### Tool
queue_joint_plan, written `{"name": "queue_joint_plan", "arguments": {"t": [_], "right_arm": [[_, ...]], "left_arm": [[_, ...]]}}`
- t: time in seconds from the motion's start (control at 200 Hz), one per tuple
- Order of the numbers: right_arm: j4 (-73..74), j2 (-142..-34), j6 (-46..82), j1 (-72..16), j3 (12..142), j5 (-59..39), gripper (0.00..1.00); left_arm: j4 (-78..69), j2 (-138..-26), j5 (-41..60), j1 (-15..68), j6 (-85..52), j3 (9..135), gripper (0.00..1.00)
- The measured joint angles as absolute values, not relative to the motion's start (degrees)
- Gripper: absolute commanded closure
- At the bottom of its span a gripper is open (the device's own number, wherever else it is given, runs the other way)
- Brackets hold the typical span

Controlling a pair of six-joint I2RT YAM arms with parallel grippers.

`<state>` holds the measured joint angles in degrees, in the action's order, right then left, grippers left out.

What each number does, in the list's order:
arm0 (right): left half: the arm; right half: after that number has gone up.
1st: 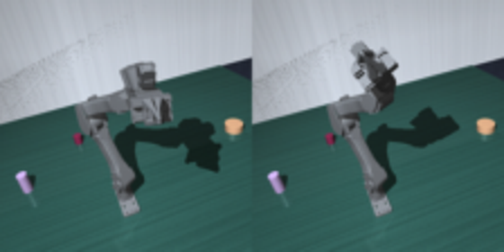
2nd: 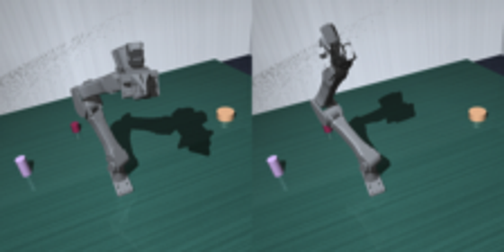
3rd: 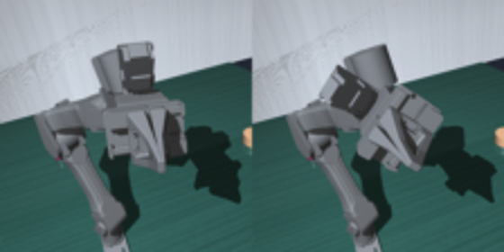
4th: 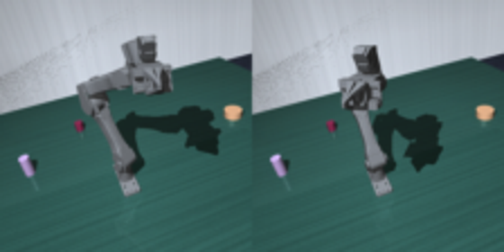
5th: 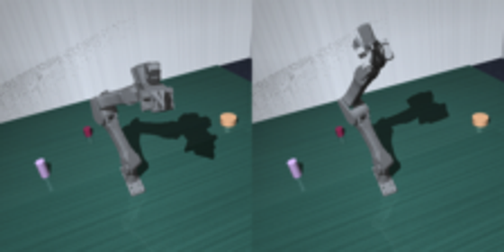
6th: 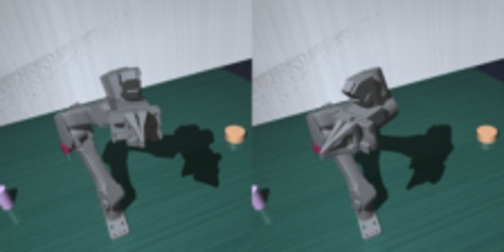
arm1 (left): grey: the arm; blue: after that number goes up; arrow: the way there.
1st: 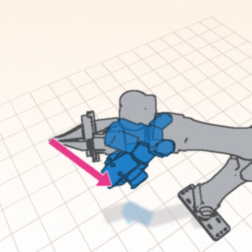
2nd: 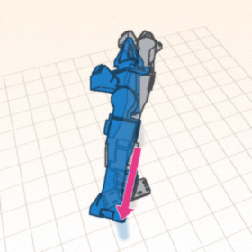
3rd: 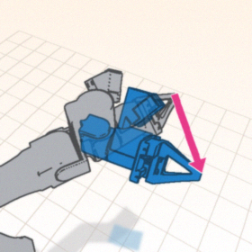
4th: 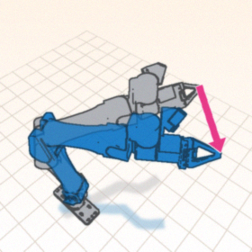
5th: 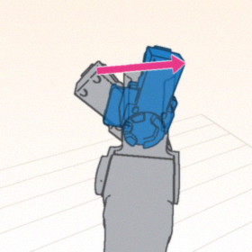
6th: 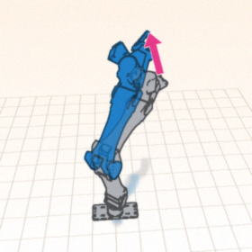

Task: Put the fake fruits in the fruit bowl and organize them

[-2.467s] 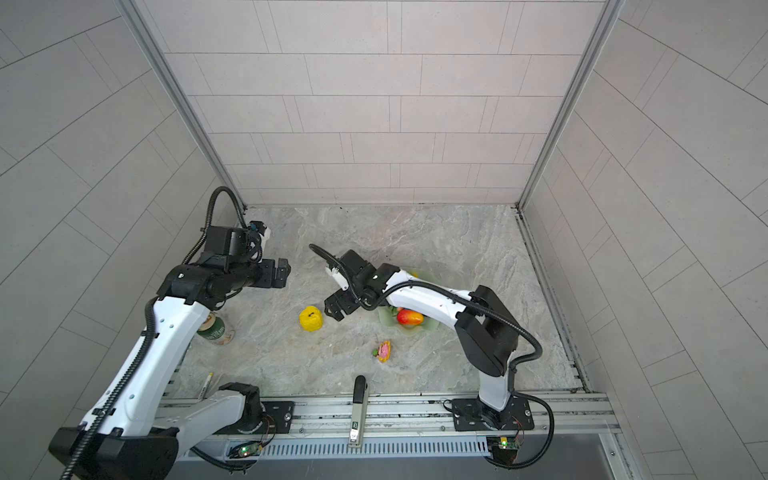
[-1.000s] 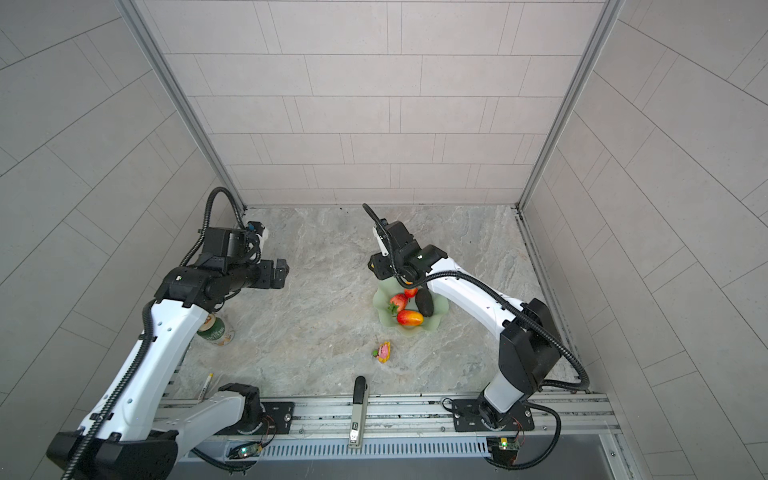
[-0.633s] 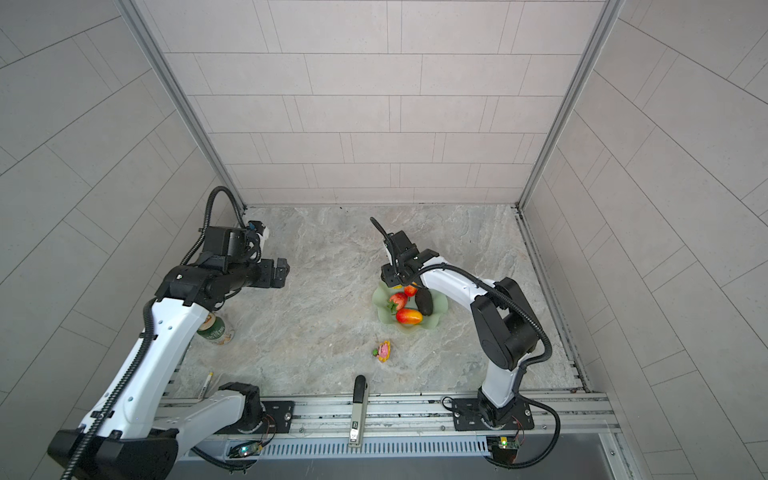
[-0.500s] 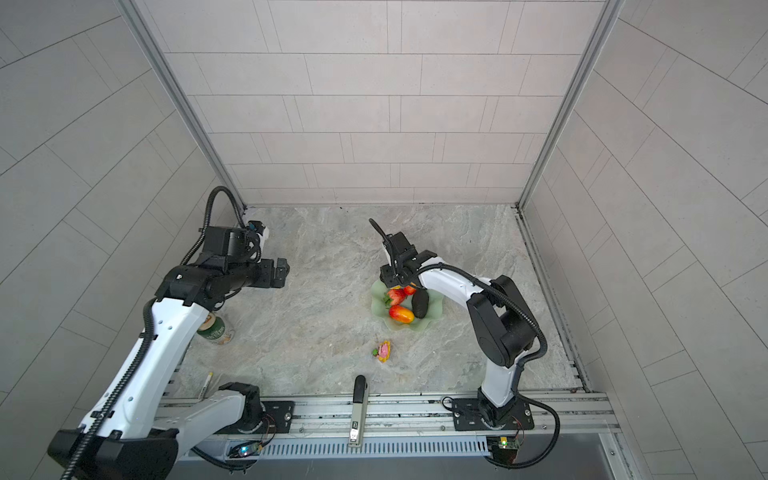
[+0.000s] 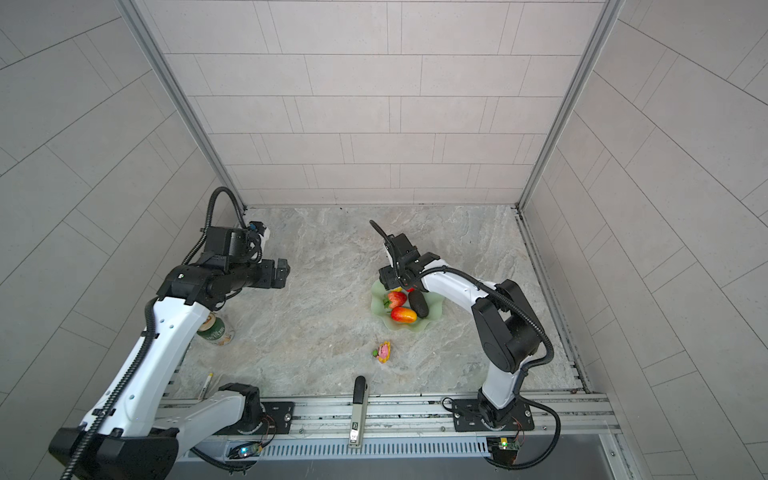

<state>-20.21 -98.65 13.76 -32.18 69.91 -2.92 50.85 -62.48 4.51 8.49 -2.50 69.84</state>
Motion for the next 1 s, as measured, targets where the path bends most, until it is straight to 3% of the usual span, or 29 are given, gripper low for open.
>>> {"name": "queue_joint_plan", "arguments": {"t": [0.29, 0.47, 0.646, 0.841, 1.001], "right_arm": [[-23.3, -91.6, 12.3, -32.2, 70.3, -0.8, 0.01], [-25.2, -82.3, 10.7, -31.1, 69.1, 3.5, 0.00], [-21.4, -66.4, 9.9, -24.1, 58.3, 11.1, 0.00], [-3.9, -55.0, 8.0, -16.6, 36.3, 25.8, 0.00], [7.9, -59.1, 6.6, -11.0, 24.1, 30.1, 0.00]], "left_arm": [[50.9, -62.5, 4.9, 8.5, -2.5, 69.8, 0.00], [50.3, -63.2, 5.4, 8.5, -3.2, 69.8, 0.00], [45.4, -63.6, 1.6, 8.5, -6.7, 68.3, 0.00], [24.8, -58.3, -7.9, 8.5, -11.6, 48.1, 0.00], [9.9, -59.6, -18.1, 8.5, -10.8, 33.8, 0.00]]}}
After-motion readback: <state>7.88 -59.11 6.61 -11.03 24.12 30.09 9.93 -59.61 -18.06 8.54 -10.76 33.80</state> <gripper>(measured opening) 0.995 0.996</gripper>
